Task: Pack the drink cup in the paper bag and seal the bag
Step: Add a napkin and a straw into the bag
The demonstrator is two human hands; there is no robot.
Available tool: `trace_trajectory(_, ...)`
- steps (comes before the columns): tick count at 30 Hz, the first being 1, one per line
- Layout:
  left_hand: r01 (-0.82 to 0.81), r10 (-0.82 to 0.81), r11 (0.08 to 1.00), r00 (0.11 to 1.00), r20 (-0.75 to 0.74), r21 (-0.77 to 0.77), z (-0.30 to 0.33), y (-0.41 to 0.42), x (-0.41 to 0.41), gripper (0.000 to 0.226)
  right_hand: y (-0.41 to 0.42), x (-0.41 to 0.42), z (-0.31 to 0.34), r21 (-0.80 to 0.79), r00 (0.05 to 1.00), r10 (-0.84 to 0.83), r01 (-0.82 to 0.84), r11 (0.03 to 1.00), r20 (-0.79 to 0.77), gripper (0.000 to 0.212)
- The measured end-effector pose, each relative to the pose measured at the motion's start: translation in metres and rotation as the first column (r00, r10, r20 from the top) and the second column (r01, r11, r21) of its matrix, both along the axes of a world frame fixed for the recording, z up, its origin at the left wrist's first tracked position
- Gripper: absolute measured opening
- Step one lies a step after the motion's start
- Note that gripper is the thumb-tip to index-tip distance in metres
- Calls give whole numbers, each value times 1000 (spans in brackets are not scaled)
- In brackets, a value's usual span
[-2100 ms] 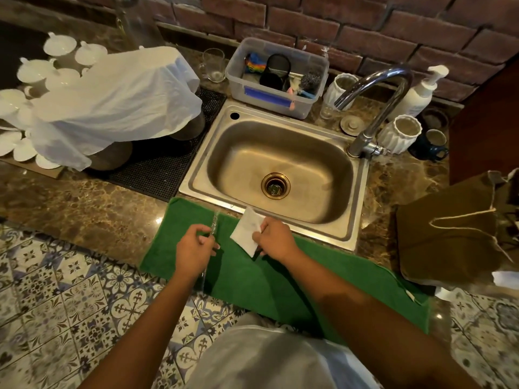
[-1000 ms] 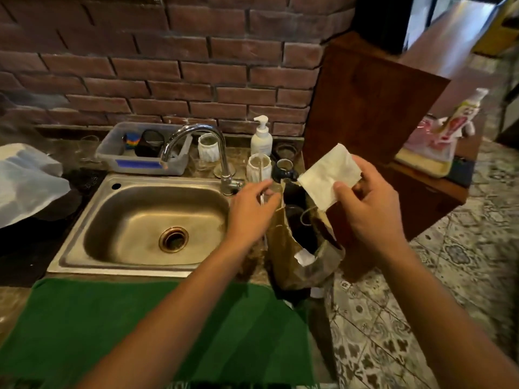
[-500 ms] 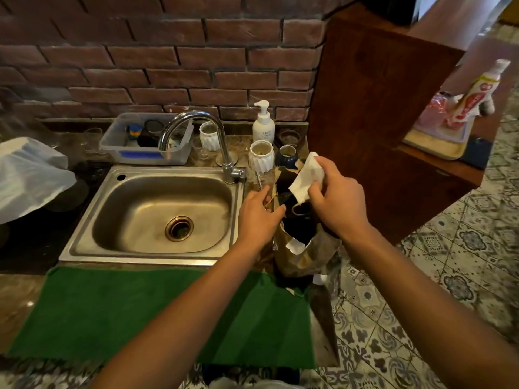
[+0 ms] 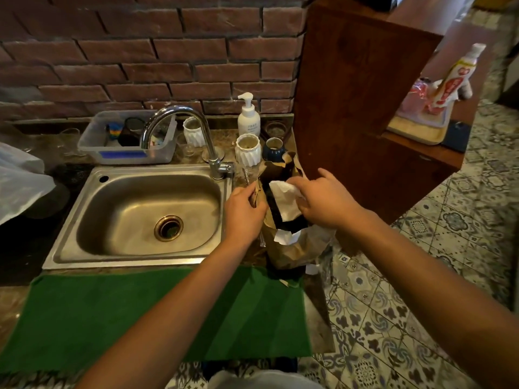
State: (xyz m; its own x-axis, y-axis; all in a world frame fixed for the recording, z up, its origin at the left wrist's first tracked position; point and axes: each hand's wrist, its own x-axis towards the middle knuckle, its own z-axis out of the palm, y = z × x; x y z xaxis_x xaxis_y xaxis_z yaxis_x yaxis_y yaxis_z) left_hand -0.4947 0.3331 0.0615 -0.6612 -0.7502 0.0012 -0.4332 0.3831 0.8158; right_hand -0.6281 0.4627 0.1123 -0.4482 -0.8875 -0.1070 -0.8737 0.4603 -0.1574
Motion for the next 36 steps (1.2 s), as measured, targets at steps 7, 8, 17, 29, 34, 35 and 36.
trace_trajectory(7,5,-6,999,1000,-8,-45,-2,3,8,52,-1,2,-18,140,982,22,-49,989,189,7)
trace_trajectory(8,3,-4,999,1000,-12,-50,-4,2,10,52,1,0,-15,154,965,-3,-38,987,261,13)
trace_trajectory(17,32,-33,996,999,-12,-84,-4,7,15,50,-14,3,-11,349,954,44,-151,925,297,13)
trace_trajectory(29,46,-44,995,999,21,-92,-6,2,14,52,-27,-7,-14,439,917,-18,-173,881,398,10)
trace_trajectory(34,51,-48,993,999,26,-108,-6,-1,15,52,-34,-15,-13,538,906,-95,-159,828,413,55)
trace_trajectory(35,57,-54,992,998,25,-112,-5,0,16,52,-35,-16,-14,540,918,-86,-149,828,387,67)
trace_trajectory(36,63,-61,991,998,26,-120,-4,1,16,52,-36,-17,-14,530,922,-81,-144,836,378,73)
